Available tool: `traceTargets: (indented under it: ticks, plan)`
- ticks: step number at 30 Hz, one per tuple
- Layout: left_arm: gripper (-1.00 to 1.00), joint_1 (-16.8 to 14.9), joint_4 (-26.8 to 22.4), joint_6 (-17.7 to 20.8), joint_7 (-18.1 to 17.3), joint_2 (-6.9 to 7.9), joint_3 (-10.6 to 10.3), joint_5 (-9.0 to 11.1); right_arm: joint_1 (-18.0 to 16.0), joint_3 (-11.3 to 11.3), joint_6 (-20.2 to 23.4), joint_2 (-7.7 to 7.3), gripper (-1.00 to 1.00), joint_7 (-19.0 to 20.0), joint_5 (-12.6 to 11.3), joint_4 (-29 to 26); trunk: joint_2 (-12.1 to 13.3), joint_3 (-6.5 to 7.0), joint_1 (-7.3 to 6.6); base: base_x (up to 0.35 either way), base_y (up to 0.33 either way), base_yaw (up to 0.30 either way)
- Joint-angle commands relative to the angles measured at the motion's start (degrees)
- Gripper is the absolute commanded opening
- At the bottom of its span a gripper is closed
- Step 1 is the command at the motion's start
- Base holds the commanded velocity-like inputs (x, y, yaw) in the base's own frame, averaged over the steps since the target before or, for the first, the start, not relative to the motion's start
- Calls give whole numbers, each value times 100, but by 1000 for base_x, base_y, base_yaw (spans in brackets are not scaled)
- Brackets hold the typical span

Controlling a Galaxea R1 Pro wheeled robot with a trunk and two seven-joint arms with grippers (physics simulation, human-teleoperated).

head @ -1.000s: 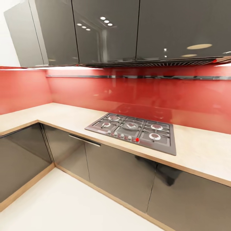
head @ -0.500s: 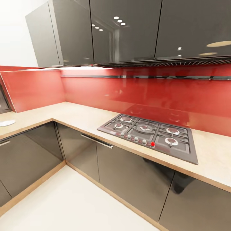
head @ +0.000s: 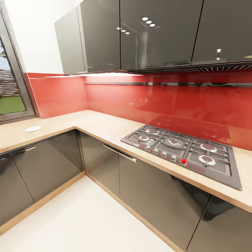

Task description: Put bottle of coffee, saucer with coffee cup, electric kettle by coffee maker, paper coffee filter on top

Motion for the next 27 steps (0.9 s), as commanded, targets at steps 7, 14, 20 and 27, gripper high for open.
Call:
traceTargets:
  ticks: [7,14,20,27]
  plan:
    - [100,2,-10,2,4,-3,10,-2,-4,2,-18,-1,100,-1,7,3,-2,-5,0,0,0,270]
    - [100,2,-10,2,5,-3,10,-4,0,2,-18,-1,100,-3,13,3,-2,-5,0,7,11,262]
    - [100,2,-10,2,5,-3,10,-3,4,2,-18,-1,100,-1,14,10,-2,-5,0,98,178,99]
    - [100,2,-10,2,3,-3,10,-2,5,2,-18,-1,100,-1,14,12,-2,-5,0,134,235,105]
